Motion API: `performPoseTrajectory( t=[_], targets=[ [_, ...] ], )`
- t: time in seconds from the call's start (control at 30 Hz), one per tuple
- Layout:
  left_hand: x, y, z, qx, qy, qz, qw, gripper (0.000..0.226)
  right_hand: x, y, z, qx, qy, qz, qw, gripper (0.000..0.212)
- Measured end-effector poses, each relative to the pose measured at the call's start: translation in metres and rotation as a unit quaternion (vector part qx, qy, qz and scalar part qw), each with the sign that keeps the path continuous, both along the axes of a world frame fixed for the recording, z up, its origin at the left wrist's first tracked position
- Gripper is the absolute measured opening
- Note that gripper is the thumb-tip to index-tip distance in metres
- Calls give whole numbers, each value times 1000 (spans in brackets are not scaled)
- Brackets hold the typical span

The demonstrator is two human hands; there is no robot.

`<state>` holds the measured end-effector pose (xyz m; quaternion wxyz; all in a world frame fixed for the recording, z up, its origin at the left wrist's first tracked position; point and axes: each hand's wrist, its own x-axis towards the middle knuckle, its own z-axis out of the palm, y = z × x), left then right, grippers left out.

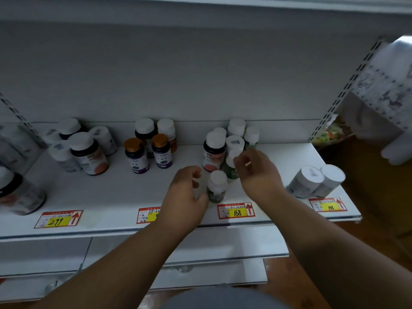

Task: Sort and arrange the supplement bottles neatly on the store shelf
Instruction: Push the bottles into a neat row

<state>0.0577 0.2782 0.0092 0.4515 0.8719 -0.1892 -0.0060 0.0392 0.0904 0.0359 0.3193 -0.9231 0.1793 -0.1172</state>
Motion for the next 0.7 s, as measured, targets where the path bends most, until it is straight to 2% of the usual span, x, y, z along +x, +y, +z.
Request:
performPoseTrajectory(
  t=[0.03,0.2,0.4,0.5,0.63,0.7],
  targets=[
    [1,-4,7,-7,-20,-2,1000,43,4,-7,-1,-10,7,-6,1000,21],
    [7,-29,21,2,-91,-13,996,38,32,-19,-10,-45,61,24,997,39],
    [10,-35,20,53,-154,-39,986,39,31,-26,-10,-19,33,-7,999,30],
    [9,-32,28,38,-129,-47,990,46,18,-29,12,69,6,-28,997,26],
    [2,-31,40,2,-49,-77,996,68,4,-22,51,178,-18,32,983,28],
    [-1,-30,46,-31,-35,-93,995,68,-2,-14,65,197,-38,51,978,29]
  ],
)
